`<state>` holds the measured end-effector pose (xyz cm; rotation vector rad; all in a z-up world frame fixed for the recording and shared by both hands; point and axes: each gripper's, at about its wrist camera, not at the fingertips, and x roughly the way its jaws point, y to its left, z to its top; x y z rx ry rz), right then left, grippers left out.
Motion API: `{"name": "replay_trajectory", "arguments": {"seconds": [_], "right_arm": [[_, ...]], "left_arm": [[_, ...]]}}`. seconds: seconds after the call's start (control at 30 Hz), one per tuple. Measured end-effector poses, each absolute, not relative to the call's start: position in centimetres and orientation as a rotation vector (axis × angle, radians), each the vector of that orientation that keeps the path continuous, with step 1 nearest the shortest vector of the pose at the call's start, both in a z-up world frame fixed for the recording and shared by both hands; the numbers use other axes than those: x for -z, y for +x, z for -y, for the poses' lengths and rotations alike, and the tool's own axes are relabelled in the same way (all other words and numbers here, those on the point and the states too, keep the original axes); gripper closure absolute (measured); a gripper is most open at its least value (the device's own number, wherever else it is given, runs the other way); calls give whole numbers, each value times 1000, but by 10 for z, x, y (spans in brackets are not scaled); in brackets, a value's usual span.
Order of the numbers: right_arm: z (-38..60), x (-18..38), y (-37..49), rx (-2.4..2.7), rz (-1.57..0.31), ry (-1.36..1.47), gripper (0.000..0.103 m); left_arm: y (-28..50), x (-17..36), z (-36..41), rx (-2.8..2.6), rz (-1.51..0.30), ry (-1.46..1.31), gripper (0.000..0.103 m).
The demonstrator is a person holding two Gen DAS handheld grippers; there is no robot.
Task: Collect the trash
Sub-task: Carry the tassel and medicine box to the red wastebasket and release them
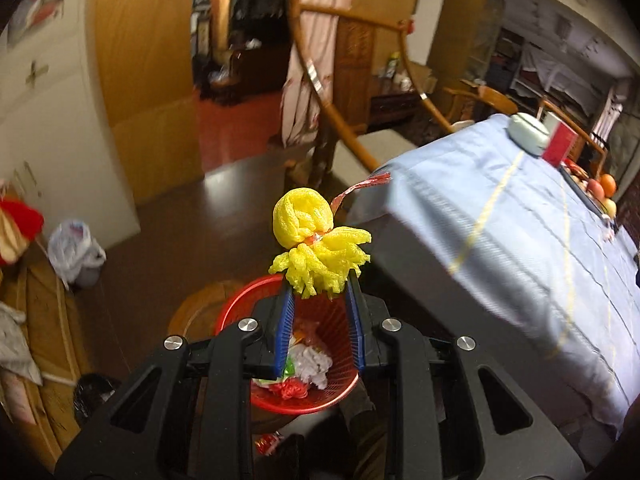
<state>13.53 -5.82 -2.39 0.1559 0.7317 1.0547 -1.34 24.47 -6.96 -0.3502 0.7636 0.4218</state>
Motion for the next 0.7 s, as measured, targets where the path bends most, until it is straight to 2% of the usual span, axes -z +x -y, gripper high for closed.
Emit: {"name": "replay_trajectory", "arguments": {"seconds": [0.23, 0.5, 0.57, 0.6, 0.63, 0.7], "right_arm": [[-1, 35, 134, -1121, -770, 98, 64], [-21, 52, 133, -1138, -828, 89, 64], [-24, 54, 132, -1141, -837, 83, 64], [-24, 55, 132, -1143, -840, 82, 64], [-25, 56, 131, -1147, -843, 83, 64], [-27, 56, 129, -1154, -846, 82, 64]], "left_arm": [[7, 118, -274, -420, -857, -421, 77], [16, 151, -281, -430, -916, -403, 75], [21, 163, -281, -412, -950, -412, 58], [20, 167, -281, -416, -963, -416, 36], [18, 171, -281, -434, -972, -414, 21], [8, 171, -279, -464, -964, -393, 19]]}}
